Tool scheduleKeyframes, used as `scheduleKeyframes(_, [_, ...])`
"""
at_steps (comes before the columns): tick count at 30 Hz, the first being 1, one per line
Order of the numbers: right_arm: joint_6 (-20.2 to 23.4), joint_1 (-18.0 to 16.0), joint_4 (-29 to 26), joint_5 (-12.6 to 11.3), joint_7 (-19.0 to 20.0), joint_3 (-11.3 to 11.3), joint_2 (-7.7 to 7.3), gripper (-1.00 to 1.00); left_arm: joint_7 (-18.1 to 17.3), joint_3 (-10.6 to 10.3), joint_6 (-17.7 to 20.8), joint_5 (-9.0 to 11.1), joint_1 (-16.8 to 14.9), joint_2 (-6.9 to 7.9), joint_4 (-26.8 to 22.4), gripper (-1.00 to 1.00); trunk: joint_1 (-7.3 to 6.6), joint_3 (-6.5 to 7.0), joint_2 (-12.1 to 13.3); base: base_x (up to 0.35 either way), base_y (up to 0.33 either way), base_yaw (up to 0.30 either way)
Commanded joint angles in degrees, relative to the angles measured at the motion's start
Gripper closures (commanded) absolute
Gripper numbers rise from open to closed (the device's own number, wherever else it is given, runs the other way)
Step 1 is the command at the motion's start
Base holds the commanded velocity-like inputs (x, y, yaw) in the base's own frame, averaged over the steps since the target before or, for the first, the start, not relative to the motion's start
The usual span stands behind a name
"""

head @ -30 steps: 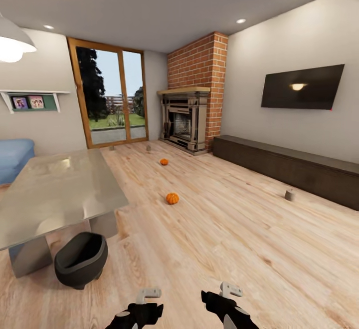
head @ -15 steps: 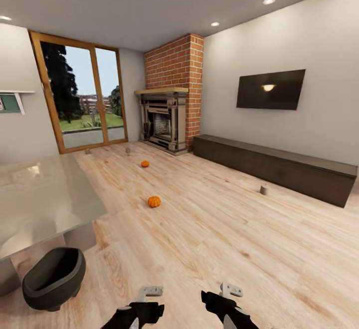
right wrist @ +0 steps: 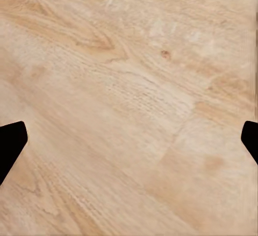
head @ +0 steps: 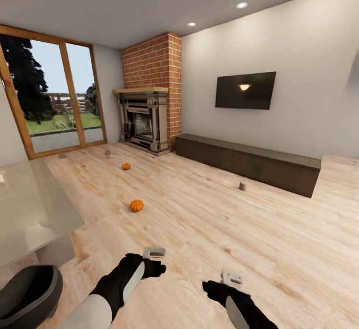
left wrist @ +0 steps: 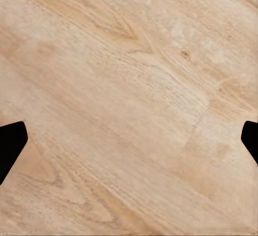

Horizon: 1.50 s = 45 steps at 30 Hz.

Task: Place each of the two pumpkins and all three candles from the living room inside a cabinet in the living room (use any cabinet), then make sure every cabinet is closed, and position the cauldron so it is next to a table in the living room.

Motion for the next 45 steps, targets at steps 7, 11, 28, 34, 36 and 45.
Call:
scheduleKeyframes(7, [9.2, -0.8, -9.1, -0.6, -7.4, 0.3, -0.3, -1.0, 1.5, 1.4, 6.6, 2.6, -2.3, 0.35, -2.8, -1.0, -1.55, 0.72, 2.8, 0.0, 0.0, -0.211])
scheduleKeyframes(11, [9.7, -0.9, -9.4, -0.6, -8.4, -2.1, -0.31, -1.0, 2.8, 1.7, 6.9, 2.9, -2.4, 0.47, -3.1, -1.0, -2.43, 1.16, 4.4, 0.0, 0.0, -0.202])
scheduleKeyframes(28, [17.7, -0.9, -9.9, -0.6, -8.6, -9.6, -0.3, -1.0, 5.7, 1.9, 10.1, 3.1, -2.4, 0.23, -4.1, -1.0, -6.16, 3.01, 11.2, 0.0, 0.0, -0.201])
scheduleKeyframes(34, [17.9, -0.9, -9.5, -0.6, -8.5, -9.8, -0.47, -1.0, 5.7, 1.8, 10.1, 3.2, -2.4, 0.08, -4.2, -1.0, -7.48, 3.66, 13.6, 0.0, 0.0, -0.2])
scheduleKeyframes(36, [17.7, -0.9, -9.3, -0.6, -8.6, -9.8, -0.63, -1.0, 5.7, 1.8, 10.1, 3.2, -2.4, 0.06, -4.2, -1.0, -7.92, 3.88, 14.4, 0.0, 0.0, -0.2])
scheduleKeyframes(45, [15.9, -0.9, -8.5, -0.8, -8.1, -9.8, -0.68, -1.0, 5.6, 1.8, 10.1, 3.1, -2.4, 0.08, -4.2, -1.0, -7.92, 3.24, 14.4, 0.0, 0.0, -0.2])
